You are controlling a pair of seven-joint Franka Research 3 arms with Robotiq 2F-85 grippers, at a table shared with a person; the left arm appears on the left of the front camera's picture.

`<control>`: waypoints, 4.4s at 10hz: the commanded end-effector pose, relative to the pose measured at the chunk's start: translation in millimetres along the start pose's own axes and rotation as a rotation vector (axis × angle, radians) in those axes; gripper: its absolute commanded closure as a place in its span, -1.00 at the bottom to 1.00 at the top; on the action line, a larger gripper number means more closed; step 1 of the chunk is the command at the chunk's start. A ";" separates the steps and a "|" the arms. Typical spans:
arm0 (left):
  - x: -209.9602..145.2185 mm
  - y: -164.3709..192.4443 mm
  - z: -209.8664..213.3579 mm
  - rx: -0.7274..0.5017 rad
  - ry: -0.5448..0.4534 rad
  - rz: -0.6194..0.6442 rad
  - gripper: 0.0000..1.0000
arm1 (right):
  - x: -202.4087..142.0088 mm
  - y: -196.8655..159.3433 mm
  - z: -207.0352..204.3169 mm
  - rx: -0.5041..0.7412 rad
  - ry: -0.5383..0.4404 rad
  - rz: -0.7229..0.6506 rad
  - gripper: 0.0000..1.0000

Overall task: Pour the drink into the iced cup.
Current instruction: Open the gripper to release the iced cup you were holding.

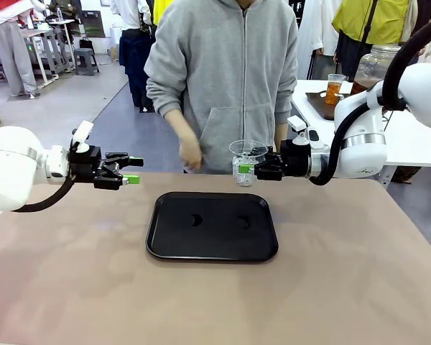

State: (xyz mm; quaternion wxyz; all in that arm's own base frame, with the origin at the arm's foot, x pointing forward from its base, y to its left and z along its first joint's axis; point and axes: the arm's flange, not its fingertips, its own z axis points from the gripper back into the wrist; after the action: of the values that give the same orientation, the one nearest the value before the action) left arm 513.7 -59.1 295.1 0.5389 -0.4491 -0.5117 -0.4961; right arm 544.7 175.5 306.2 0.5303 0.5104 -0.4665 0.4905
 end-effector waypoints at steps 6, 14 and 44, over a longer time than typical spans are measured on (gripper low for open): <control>2.1 -0.3 -0.3 -0.003 -0.005 0.006 -1.00 | 3.5 1.5 -0.8 -0.003 -0.011 0.020 -0.25; 2.1 -0.3 -0.3 -0.003 -0.005 0.006 -1.00 | 3.5 1.5 -0.8 -0.003 -0.011 0.020 -0.25; 2.1 -0.3 -0.3 -0.003 -0.005 0.006 -1.00 | -49.9 26.3 180.5 -0.104 0.013 0.040 -1.00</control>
State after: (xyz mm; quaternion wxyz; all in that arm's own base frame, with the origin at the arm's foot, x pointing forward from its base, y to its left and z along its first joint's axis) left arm 513.7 -59.1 295.1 0.5389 -0.4491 -0.5117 -0.4961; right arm 512.7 -11.0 262.5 0.5434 0.4742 -0.4990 0.4805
